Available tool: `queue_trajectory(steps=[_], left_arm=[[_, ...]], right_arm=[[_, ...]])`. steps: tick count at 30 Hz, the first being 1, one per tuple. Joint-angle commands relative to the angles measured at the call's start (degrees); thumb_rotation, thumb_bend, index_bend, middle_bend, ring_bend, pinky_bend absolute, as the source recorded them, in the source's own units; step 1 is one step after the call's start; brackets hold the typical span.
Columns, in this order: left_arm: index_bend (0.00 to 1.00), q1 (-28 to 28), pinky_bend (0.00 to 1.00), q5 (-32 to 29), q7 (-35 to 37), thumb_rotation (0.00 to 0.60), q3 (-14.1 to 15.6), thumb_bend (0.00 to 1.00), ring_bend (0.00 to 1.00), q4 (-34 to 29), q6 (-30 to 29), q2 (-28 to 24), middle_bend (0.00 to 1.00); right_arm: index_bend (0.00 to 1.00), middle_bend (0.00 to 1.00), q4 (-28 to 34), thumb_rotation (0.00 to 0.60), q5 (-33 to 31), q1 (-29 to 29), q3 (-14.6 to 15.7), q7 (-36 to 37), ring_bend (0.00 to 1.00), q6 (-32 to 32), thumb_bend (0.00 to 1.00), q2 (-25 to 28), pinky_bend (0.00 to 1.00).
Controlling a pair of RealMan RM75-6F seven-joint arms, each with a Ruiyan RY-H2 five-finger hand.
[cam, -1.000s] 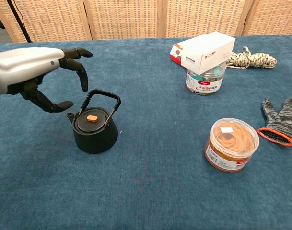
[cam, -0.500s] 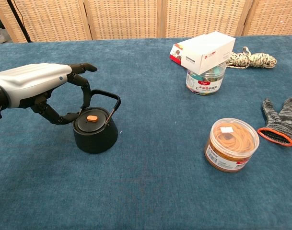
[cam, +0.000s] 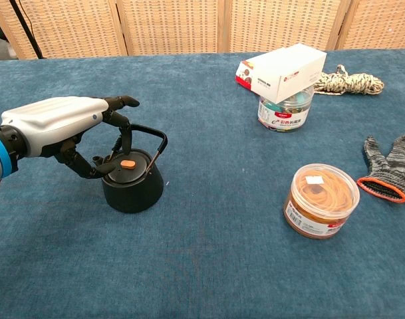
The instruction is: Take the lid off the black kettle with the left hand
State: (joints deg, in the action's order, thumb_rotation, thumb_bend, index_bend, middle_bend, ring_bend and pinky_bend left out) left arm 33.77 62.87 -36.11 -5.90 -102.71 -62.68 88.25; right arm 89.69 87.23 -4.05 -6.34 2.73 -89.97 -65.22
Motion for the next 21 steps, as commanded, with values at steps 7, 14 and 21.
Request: queue_trajectory(steps=[7,14,21], left_arm=[[0.47,0.83,0.0,-1.44,-0.24,0.6,0.07,0.37,0.0,0.29,-0.27,0.87,0.0],[0.49,1.45,0.0,-2.52,-0.99,0.6,0.17,0.37,0.0,0.83,-0.77,2.0,0.0],[0.52,1.94,0.0,-2.61,-1.26,0.6,0.61,0.37,0.0,1.07,-1.1,2.82,0.0]], right_arm=[[0.0,0.0,-0.05,0.6,-0.09,-0.02,0.06,-0.13,0.0,0.2,0.0,-0.06,0.0],[0.0,0.0,-0.21,0.6,-0.22,-0.17,0.05,-0.24,0.0,0.53,0.0,-0.2,0.0],[0.0,0.0,-0.19,0.6,-0.27,-0.16,0.03,-0.28,0.0,0.53,0.0,-0.2,0.0]])
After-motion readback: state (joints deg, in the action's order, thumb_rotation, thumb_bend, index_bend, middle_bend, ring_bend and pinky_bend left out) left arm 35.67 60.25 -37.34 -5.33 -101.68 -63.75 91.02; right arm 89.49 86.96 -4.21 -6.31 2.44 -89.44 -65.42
